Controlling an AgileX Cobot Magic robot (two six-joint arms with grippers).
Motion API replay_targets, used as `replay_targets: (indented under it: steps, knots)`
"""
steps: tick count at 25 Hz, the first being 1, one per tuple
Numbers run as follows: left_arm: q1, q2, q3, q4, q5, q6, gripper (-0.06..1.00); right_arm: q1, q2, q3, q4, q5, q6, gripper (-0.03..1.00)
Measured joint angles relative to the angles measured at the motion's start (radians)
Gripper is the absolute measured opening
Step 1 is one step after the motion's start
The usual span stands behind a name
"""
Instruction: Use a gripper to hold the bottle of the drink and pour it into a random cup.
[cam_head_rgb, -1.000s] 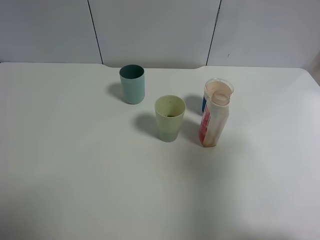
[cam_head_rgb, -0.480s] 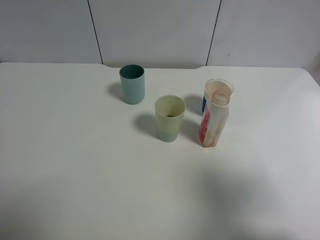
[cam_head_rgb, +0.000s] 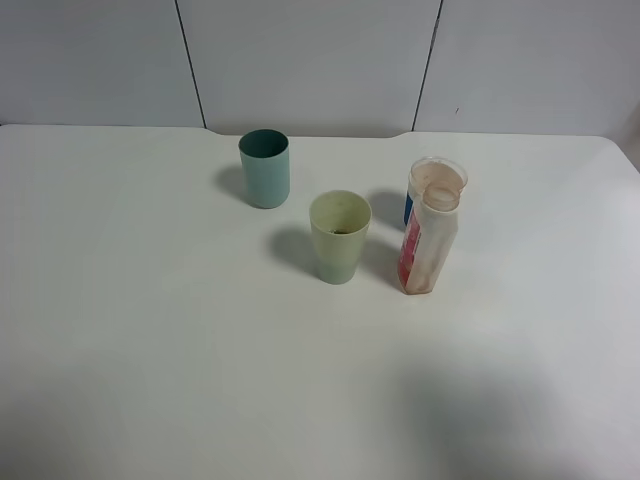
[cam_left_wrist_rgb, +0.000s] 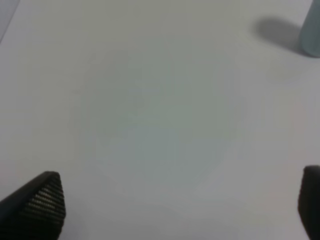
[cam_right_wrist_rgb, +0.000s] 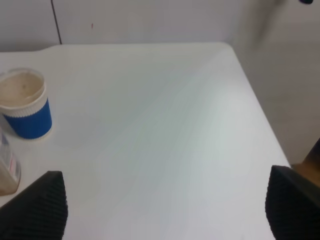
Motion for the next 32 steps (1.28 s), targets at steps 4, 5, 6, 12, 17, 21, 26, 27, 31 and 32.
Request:
replay_targets:
  steps: [4, 5, 6, 12, 17, 21, 26, 27, 31, 32]
  knots:
    - [0.0, 0.0, 0.0, 0.0, 0.0, 0.0, 0.93, 0.0, 0.0, 0.055, 0.022, 0.014, 0.0, 0.78]
    - [0.0, 0.0, 0.0, 0.0, 0.0, 0.0, 0.93, 0.0, 0.0, 0.072, 0.027, 0.014, 0.0, 0.78]
    - [0.0, 0.0, 0.0, 0.0, 0.0, 0.0, 0.93, 0.0, 0.0, 0.089, 0.034, 0.014, 0.0, 0.78]
    - [0.0, 0.0, 0.0, 0.0, 0.0, 0.0, 0.93, 0.0, 0.0, 0.117, 0.051, -0.016, 0.014, 0.78]
    - [0.0, 0.0, 0.0, 0.0, 0.0, 0.0, 0.93, 0.0, 0.0, 0.117, 0.03, -0.016, 0.038, 0.78]
    - [0.0, 0.0, 0.0, 0.0, 0.0, 0.0, 0.93, 0.0, 0.0, 0.117, 0.028, -0.016, 0.038, 0.78]
    - [0.0, 0.0, 0.0, 0.0, 0.0, 0.0, 0.93, 0.0, 0.0, 0.117, 0.027, -0.016, 0.038, 0.78]
    - [0.0, 0.0, 0.0, 0.0, 0.0, 0.0, 0.93, 0.0, 0.0, 0.117, 0.027, -0.016, 0.038, 0.78]
    - [0.0, 0.0, 0.0, 0.0, 0.0, 0.0, 0.93, 0.0, 0.0, 0.117, 0.027, -0.016, 0.038, 0.78]
    - [0.0, 0.0, 0.0, 0.0, 0.0, 0.0, 0.93, 0.0, 0.0, 0.117, 0.027, -0.016, 0.038, 0.78]
